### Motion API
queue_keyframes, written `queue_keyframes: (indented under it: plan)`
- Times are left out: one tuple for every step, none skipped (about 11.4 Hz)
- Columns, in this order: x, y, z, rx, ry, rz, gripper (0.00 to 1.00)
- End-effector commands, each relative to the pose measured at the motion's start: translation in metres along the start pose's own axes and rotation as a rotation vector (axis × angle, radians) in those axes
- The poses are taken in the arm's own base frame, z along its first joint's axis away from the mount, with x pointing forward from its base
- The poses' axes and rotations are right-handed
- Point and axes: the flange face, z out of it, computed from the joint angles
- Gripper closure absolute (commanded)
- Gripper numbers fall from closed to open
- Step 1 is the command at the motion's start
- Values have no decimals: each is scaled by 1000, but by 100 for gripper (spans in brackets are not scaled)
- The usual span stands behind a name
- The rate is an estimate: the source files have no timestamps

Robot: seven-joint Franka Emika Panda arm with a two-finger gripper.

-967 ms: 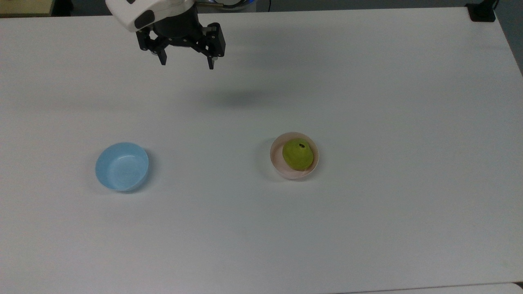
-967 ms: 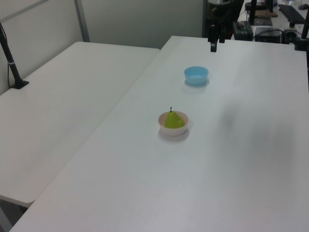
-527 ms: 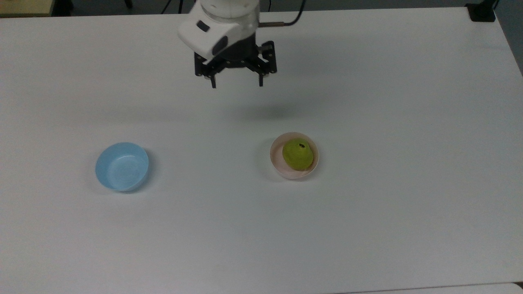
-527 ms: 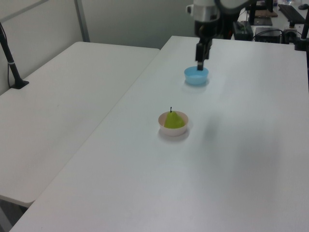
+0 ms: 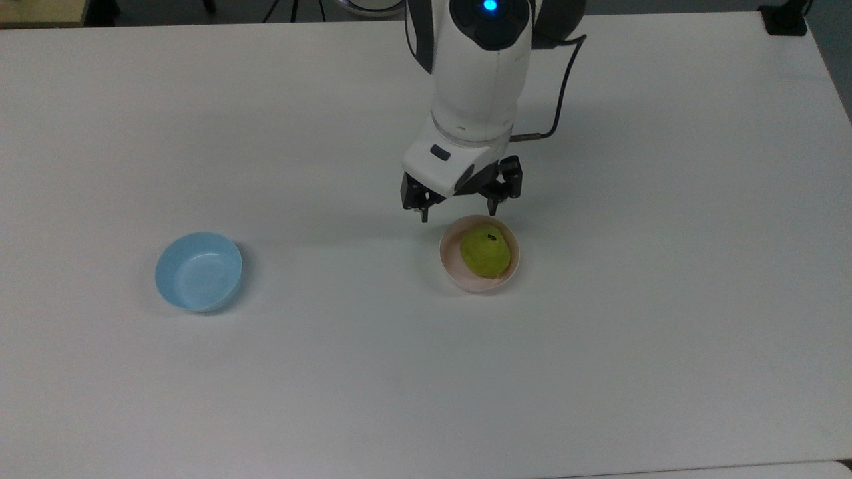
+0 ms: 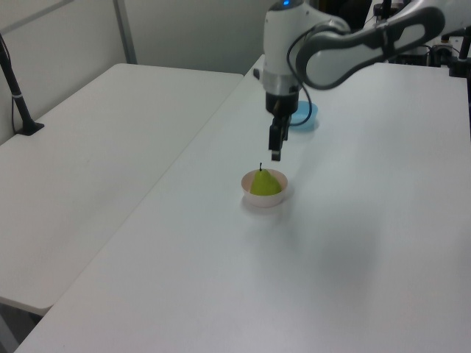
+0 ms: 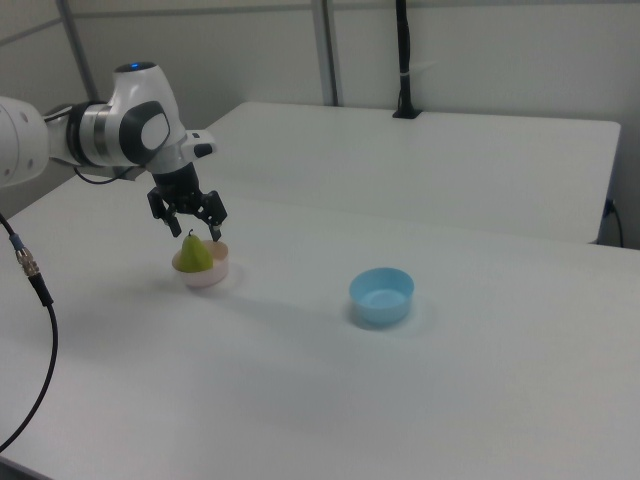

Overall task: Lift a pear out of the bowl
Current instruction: 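Move the open gripper over the pink bowl and lower onto the pear, then close the gripper around the green pear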

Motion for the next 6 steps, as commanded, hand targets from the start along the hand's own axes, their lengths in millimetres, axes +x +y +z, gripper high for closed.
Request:
queue_keyframes:
  plan:
    - [15,-31,30,-3,69,16,0]
    - [15,-33,39,-6,61,14,0]
    - [14,-38,48,-9,51,5,0]
    - [15,-43,52,-11,47,-4,0]
    - [16,-43,55,-15,46,-8,1]
    - [16,-43,58,-19,42,-13,12]
